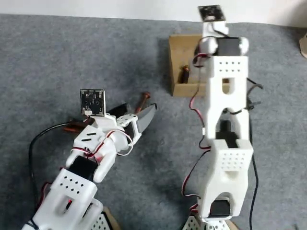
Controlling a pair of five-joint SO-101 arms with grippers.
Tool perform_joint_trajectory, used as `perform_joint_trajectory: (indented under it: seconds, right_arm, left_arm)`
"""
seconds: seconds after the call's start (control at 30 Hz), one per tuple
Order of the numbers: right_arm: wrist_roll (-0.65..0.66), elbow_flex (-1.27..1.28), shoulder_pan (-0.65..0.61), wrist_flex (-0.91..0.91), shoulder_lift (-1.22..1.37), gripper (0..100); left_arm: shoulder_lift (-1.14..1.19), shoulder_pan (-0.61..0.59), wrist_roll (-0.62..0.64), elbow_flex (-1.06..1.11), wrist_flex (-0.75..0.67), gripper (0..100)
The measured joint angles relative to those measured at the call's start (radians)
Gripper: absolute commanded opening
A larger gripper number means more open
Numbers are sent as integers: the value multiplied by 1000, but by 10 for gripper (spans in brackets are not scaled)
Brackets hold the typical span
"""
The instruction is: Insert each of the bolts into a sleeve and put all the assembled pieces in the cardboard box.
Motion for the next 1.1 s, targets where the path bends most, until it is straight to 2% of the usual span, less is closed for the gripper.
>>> perform_joint_trajectory:
  seconds: [0.23,0.47,0.67,1.1]
  right_arm:
    - [75,175,101,0,0,38]
    - [146,334,133,-3,0,39]
    - [175,381,175,-31,0,127]
    - [175,394,221,-68,141,128]
  left_arm:
    - [0,0,0,0,0,277]
    - [0,0,0,0,0,277]
    - [0,0,0,0,0,277]
    - [0,0,0,0,0,277]
